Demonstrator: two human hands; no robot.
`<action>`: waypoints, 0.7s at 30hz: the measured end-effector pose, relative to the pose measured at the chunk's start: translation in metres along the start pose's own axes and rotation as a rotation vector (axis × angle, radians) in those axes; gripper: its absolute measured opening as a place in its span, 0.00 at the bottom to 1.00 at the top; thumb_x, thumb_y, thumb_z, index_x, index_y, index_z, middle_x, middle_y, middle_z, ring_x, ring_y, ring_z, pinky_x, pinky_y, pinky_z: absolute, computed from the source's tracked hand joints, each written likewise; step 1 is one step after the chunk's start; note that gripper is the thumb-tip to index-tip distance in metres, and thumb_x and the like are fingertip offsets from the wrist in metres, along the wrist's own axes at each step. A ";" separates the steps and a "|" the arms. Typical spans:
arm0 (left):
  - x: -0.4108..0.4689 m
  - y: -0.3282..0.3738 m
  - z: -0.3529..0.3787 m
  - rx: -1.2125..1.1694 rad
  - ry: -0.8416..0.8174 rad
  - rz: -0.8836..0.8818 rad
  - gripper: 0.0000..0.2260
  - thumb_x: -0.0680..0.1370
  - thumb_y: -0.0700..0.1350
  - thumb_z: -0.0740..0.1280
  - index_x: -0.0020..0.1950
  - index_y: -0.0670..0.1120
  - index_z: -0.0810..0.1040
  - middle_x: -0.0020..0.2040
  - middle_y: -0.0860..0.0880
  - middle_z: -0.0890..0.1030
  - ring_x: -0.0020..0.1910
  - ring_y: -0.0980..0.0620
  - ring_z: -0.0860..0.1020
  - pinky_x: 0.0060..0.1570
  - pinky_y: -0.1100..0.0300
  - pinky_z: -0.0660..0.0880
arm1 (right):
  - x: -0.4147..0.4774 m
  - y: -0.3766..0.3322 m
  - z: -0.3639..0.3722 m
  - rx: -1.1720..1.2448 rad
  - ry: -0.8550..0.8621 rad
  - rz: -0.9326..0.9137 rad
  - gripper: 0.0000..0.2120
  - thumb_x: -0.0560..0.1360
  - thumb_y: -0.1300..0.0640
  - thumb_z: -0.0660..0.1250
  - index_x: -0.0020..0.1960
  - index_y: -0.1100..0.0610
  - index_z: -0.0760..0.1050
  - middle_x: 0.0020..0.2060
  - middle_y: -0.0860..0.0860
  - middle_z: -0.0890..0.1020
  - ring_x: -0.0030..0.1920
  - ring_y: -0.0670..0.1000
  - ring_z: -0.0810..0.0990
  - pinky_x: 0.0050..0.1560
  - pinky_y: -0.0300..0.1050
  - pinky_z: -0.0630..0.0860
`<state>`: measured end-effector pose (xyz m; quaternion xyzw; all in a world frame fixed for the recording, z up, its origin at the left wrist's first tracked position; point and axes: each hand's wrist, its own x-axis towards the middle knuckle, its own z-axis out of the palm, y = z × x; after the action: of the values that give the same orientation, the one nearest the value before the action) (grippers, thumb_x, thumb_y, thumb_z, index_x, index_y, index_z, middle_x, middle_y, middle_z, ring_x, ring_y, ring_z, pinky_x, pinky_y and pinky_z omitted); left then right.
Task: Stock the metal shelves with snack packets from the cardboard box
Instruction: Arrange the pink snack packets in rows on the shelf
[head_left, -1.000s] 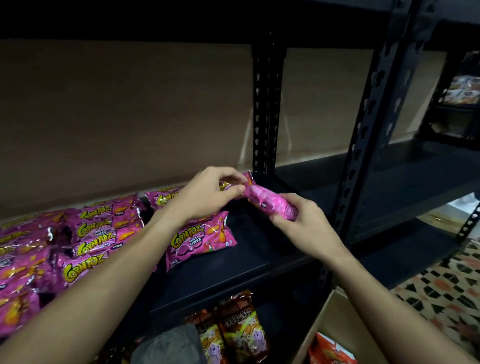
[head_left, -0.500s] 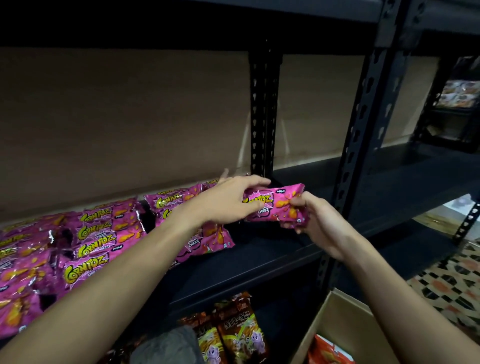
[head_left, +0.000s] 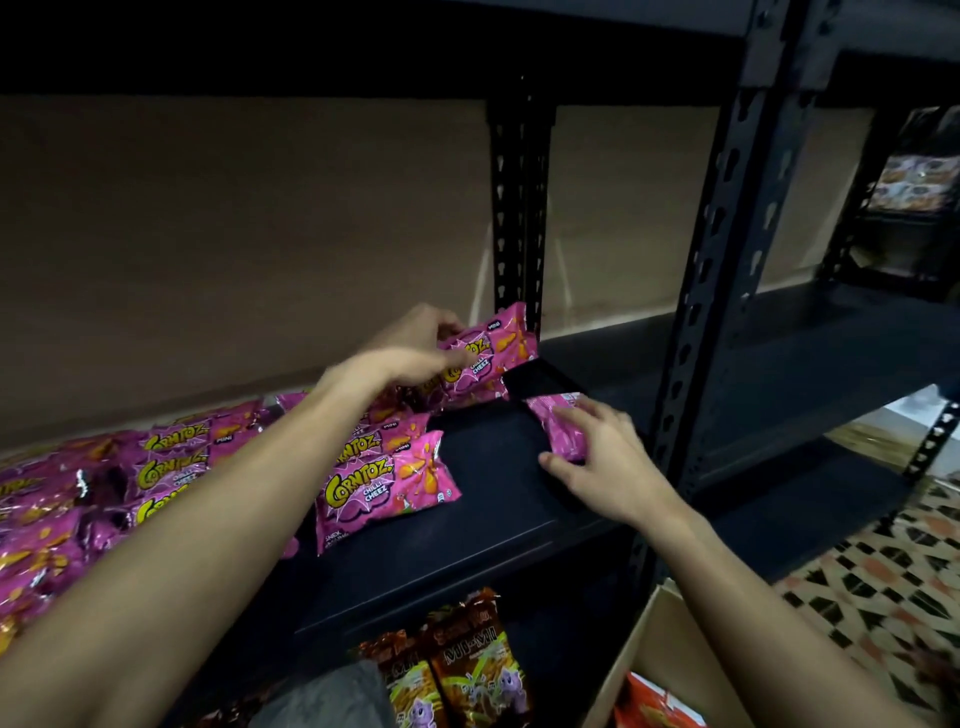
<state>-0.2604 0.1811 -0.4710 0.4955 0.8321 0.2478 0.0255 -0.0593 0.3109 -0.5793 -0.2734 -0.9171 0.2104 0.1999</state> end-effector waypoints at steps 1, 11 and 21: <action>0.004 -0.003 0.005 0.008 -0.022 -0.023 0.18 0.76 0.50 0.73 0.64 0.45 0.78 0.60 0.49 0.80 0.58 0.50 0.78 0.60 0.59 0.71 | 0.000 0.001 0.005 -0.028 -0.045 0.024 0.34 0.76 0.45 0.70 0.78 0.52 0.63 0.77 0.56 0.61 0.76 0.58 0.58 0.75 0.53 0.58; 0.020 -0.005 0.039 0.207 -0.095 -0.069 0.22 0.74 0.52 0.74 0.65 0.46 0.77 0.61 0.45 0.78 0.59 0.47 0.77 0.59 0.59 0.71 | -0.010 0.001 0.025 0.011 0.059 0.053 0.32 0.79 0.48 0.65 0.79 0.51 0.57 0.78 0.54 0.57 0.77 0.56 0.53 0.76 0.53 0.59; 0.018 -0.013 0.041 0.345 -0.090 -0.139 0.26 0.73 0.57 0.74 0.66 0.46 0.75 0.65 0.43 0.77 0.62 0.42 0.76 0.63 0.50 0.73 | -0.012 0.001 0.027 0.001 0.104 0.060 0.31 0.80 0.49 0.64 0.79 0.53 0.58 0.78 0.56 0.57 0.77 0.57 0.54 0.75 0.53 0.61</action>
<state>-0.2678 0.2069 -0.5087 0.4443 0.8926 0.0769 -0.0054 -0.0630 0.2971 -0.6049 -0.3113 -0.8967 0.2026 0.2409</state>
